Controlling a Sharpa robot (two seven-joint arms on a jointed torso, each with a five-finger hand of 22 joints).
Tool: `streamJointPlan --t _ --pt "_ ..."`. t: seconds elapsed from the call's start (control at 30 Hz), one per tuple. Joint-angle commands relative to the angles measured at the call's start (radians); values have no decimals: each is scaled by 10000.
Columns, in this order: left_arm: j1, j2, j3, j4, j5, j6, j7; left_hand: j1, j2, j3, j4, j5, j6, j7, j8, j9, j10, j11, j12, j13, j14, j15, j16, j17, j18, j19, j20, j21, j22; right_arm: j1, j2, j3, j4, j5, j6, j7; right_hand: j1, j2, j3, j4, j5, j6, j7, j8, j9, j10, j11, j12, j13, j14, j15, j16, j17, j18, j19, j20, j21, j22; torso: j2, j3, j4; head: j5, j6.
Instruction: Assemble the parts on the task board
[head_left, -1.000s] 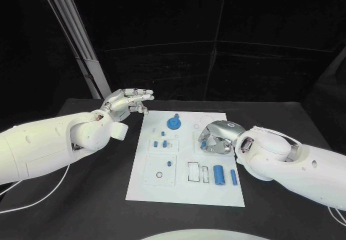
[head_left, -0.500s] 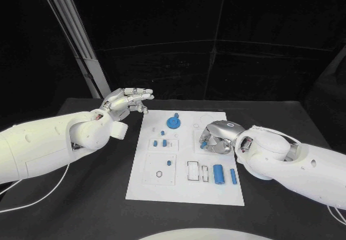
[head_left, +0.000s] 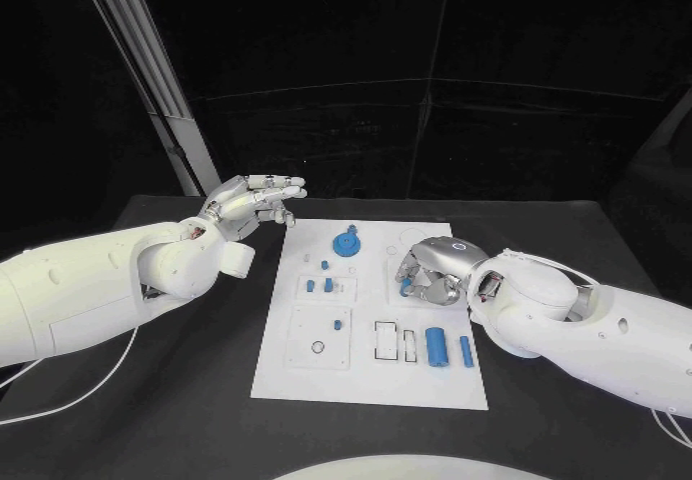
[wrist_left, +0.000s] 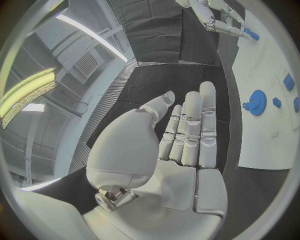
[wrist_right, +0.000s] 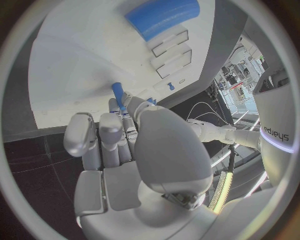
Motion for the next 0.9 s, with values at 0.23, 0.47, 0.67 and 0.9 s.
streamJointPlan --t 0.23,0.47,0.67,0.9 --pt "12 -23 6 3 -33 121 24 -36 80 -35 -5 16 -88 -15 35 -15 -98 -4 17 -17 -80 -24 -11 -8 140 -55 9 -69 -10 15 -265 11 606 -7 -927 250 67 -20 131 -43 41 78 -4 20 9 206 -99 -19 1 69 -61 66 37 -161 103 1 106 117 -16 3 -13 0 14" --pt "6 -35 6 -9 -33 123 29 -28 94 -35 -11 17 -95 -15 45 -15 -108 -3 31 -18 -87 -23 -9 -15 141 -57 10 -76 -16 12 -384 245 1252 235 -1477 514 38 -69 258 -97 69 72 10 -9 -6 189 -84 -90 -11 61 -53 93 47 -172 129 2 154 176 -4 5 7 5 40" --pt "3 -19 6 -17 -34 125 32 -28 94 -35 -11 17 -95 -15 45 -15 -108 -3 31 -18 -87 -23 -9 -15 141 -57 10 -76 -16 12 -172 302 1372 761 -1497 707 16 -102 304 -122 90 76 19 -18 -10 194 -76 -114 -11 60 -48 108 52 -178 143 4 179 207 2 -11 12 83 18" --pt "2 4 6 -28 -34 126 38 -28 94 -35 -11 17 -95 -15 45 -15 -108 -3 31 -18 -87 -23 -9 -15 141 -57 10 -76 -16 -42 556 303 1264 1350 -1285 1254 -11 -125 351 -142 119 66 32 -34 -17 184 -64 -146 -15 55 -40 116 46 -179 143 10 189 216 7 -2 5 188 -31"
